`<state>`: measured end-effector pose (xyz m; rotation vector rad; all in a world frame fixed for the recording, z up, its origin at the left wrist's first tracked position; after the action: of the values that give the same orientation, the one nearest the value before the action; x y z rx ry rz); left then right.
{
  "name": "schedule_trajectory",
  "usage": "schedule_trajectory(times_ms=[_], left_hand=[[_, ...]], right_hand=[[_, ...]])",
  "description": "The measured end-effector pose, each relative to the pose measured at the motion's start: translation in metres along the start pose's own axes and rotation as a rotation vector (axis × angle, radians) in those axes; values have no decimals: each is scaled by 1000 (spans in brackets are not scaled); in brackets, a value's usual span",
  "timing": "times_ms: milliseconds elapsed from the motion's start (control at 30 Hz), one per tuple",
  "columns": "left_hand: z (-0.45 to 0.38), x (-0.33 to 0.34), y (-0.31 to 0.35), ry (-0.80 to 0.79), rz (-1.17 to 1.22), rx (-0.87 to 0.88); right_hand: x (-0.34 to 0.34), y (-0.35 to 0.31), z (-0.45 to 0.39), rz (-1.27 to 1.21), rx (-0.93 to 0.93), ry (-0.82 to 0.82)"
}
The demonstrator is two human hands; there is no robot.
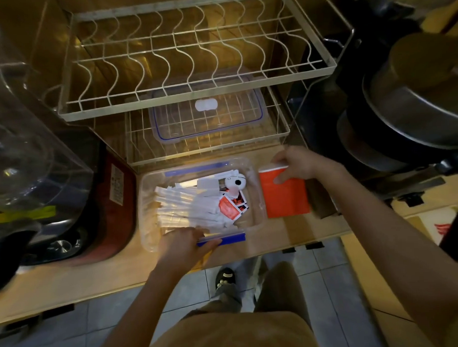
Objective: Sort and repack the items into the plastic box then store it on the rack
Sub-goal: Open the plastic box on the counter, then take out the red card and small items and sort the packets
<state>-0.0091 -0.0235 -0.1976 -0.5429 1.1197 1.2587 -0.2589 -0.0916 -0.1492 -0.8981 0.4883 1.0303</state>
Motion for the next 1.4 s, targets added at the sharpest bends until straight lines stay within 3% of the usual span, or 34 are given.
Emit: schedule_trajectory(times_ms=[200, 533, 667, 733, 800, 900, 1067, 1400], left_hand=[[2, 3, -6, -47, -33, -9], [-2, -1, -2, -38, -26, -6], [-1, -2, -3, -78, 48, -20], [-2, 0, -3, -112, 151, -29], [-3, 0, -2, -135, 263, -34], [-4, -5, -3, -88, 352, -33], [-5, -4, -11, -39, 344, -71], [-4, -3, -6, -69, 190, -40]], right_hand=[[32, 18, -19, -182, 33, -153], [40, 16, -34, -107, 12, -23], [10, -7, -25, -56, 21, 287], [-3, -37, -8, -101, -75, 487], [5, -68, 5, -138, -192, 552], [47, -94, 2, -174, -208, 360], [112, -82, -19, -114, 28, 95], [126, -61, -28, -37, 119, 185]])
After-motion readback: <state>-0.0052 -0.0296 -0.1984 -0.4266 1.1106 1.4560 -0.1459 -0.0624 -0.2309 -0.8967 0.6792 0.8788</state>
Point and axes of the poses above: each hand's wrist, its own z-axis away from the middle knuckle, its own x-axis out of the palm, y = z × x, the point moved 9 cm from there along -z, towards the middle knuckle, and after that the axes turned 2 degrees about -y, right-handed, at the moved point
